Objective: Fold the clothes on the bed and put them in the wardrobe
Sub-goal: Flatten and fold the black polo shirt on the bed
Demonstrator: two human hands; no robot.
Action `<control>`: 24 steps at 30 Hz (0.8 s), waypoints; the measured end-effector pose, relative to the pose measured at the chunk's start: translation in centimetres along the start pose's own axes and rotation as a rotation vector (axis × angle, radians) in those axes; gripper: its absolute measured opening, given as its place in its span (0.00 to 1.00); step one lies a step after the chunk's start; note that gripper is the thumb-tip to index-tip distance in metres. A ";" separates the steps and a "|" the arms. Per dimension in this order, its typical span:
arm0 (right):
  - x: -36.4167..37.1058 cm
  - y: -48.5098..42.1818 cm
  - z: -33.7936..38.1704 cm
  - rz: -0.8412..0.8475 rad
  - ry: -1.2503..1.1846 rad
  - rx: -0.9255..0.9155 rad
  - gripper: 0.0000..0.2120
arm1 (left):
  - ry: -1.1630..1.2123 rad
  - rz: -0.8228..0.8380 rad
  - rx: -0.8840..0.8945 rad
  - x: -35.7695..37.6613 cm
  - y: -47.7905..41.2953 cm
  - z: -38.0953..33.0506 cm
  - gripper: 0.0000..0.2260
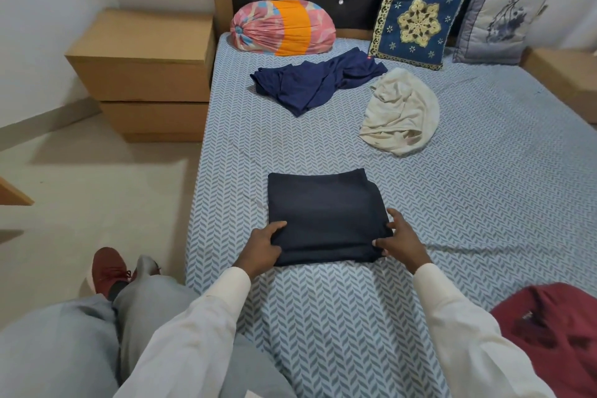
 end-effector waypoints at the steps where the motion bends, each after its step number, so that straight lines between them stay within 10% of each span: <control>1: 0.1 -0.1 0.2 -0.009 0.037 0.006 0.37 | 0.018 -0.007 0.004 0.0 0.0 0.0 0.27; 8: 0.7 -0.6 3.0 -0.138 0.490 -0.036 0.30 | 0.168 -0.076 -0.036 -0.2 1.0 1.1 0.24; 19: 2.0 -2.8 9.5 -0.243 0.566 -0.221 0.17 | 0.181 -0.020 -0.014 0.4 1.0 1.5 0.28; 24: 13.4 -4.8 15.4 0.170 0.807 -0.481 0.05 | 0.155 -0.002 -0.003 -0.3 1.5 0.9 0.27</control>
Point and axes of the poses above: each hand's wrist, its own y-axis away from the middle knuckle, its own x-axis out of the palm, z = x × y, the point moved 10 cm from there along -y, towards the middle knuckle, and after that the axes turned 6 degrees about z, right-handed, at the moved point
